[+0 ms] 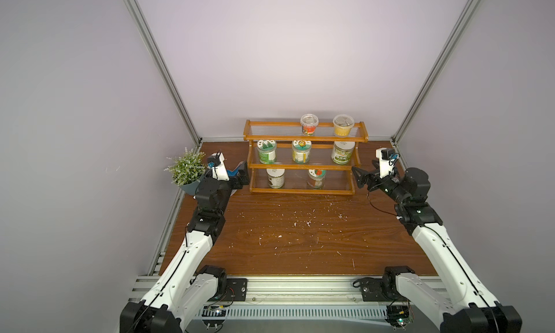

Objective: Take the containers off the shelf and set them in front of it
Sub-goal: 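Pick up a container from the shelf.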

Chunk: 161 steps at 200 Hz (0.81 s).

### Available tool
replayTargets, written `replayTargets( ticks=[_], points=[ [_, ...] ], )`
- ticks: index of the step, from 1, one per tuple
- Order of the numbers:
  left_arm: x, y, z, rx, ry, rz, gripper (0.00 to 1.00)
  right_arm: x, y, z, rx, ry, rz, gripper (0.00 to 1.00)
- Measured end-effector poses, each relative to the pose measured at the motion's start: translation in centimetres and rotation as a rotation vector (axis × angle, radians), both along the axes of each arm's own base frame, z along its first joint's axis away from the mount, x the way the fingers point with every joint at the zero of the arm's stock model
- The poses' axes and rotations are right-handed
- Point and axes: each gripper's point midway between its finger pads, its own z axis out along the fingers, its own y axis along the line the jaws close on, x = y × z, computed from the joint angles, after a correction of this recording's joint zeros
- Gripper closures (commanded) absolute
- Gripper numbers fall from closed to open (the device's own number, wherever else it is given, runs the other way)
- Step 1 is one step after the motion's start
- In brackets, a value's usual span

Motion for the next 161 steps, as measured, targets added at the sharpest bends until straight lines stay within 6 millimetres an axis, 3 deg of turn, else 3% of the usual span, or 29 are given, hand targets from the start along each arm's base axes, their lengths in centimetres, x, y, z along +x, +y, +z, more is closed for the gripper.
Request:
replayTargets(
  ticks=[30,62,126,161],
  points=[
    [-0.6,-3.2,2.8,-0.048,0.0,-0.188,0.01,0.6,0.8,2.3,-0.012,0.04,0.052,0.01],
    [-1.5,-6.0,4.9,-0.098,-0.004,-0.367,0.0,3.0,1.2,4.6,-0.019,0.046,0.065,0.01],
    [-1.3,-9.4,2.4,-0.18,0.113,-0.575,0.0,8.9,1.9,6.0,-0.024,0.06,0.075,0.01],
    [-1.7,-9.9,2.7,-0.189,0.106,-0.615,0.0,11.3,2.8,6.0,-0.036,0.061,0.092,0.01]
  ],
)
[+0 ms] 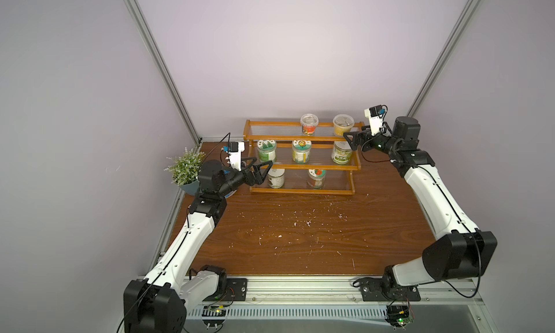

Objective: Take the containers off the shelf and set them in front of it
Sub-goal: 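Pick up a container from the shelf.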

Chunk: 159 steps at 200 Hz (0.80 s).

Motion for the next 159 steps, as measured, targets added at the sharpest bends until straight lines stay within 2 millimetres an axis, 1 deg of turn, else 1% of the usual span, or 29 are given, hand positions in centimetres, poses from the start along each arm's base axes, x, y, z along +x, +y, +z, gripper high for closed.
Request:
replayTargets(
  ticks=[40,78,115,137,159],
  points=[
    [-0.1,-0.2,0.5,-0.01,-0.017,-0.016,0.01,2.0,1.3,0.1,-0.023,-0.012,0.02,0.01],
    [-0.1,-0.3,0.8,-0.015,-0.028,-0.02,0.01,3.2,2.3,0.6,-0.04,-0.025,0.03,0.01],
    [0.0,-0.3,0.8,-0.017,-0.031,-0.02,0.0,4.0,2.8,1.0,-0.064,-0.04,0.023,0.01],
    [0.0,-0.3,0.7,-0.017,-0.029,-0.02,0.0,4.7,3.0,0.5,-0.085,-0.032,0.013,0.01],
    [0.0,-0.3,0.7,-0.017,-0.03,-0.02,0.01,5.2,3.2,-0.4,-0.103,-0.01,0.007,0.06]
  ],
)
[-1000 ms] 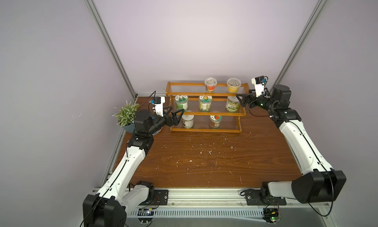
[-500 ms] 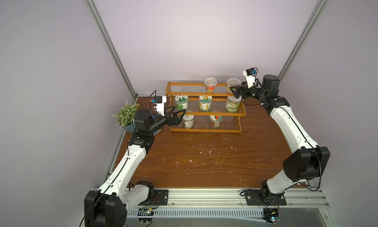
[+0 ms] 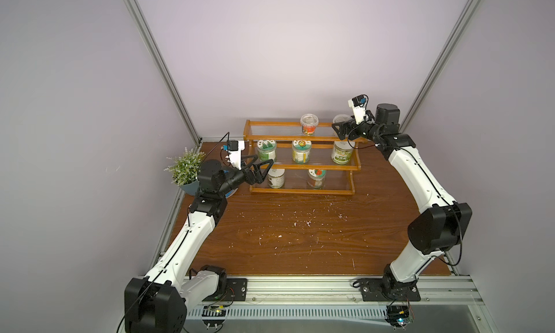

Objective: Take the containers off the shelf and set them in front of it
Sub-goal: 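Pick up a container from the shelf.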

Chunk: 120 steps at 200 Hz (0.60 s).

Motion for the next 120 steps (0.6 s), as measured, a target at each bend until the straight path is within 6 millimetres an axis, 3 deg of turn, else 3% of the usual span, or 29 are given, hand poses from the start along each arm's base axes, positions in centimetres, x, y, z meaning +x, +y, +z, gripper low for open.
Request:
replayTargets(
  ticks=[48,120],
  points=[
    [0.0,-0.01,0.05,0.0,-0.003,0.0,0.01,0.31,-0.28,-0.61,-0.025,0.011,-0.027,0.17],
    [0.0,-0.01,0.14,-0.001,-0.006,0.0,0.01,-0.03,-0.58,-0.06,-0.033,0.002,-0.042,0.18]
  ],
)
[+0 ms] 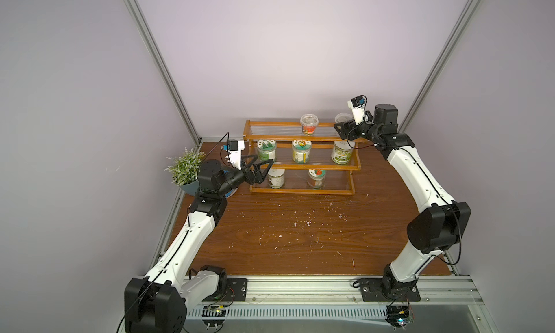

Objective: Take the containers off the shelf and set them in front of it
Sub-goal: 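Pick up a container from the shelf, then place the container at the center of the board.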

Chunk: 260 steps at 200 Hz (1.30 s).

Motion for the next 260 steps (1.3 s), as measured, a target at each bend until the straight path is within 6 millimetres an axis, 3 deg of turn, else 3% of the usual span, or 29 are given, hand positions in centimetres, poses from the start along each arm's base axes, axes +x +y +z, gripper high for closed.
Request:
replayTargets(
  ticks=[43,99,132,157,204,260],
  points=[
    [0.0,0.0,0.0,0.0,-0.001,0.0,0.01,-2.9,-0.2,2.3,0.0,-0.036,0.009,0.18],
    [0.2,0.0,-0.2,0.001,0.004,0.0,0.0,-10.4,0.0,5.5,0.01,-0.117,0.055,0.18],
    [0.5,-0.1,-0.7,0.003,0.018,-0.001,0.0,-14.6,1.0,5.1,0.017,-0.128,0.107,0.18],
    [0.6,-0.1,-0.9,0.004,0.022,-0.001,0.01,-17.5,2.4,2.4,0.015,-0.093,0.165,0.18],
    [0.6,-0.1,-0.9,0.004,0.022,-0.003,0.01,-22.0,4.0,-6.2,0.015,0.03,0.237,0.19],
    [0.5,-0.2,-1.2,0.002,0.031,-0.008,0.0,-24.3,5.2,-16.7,0.01,0.142,0.239,0.19]
  ],
)
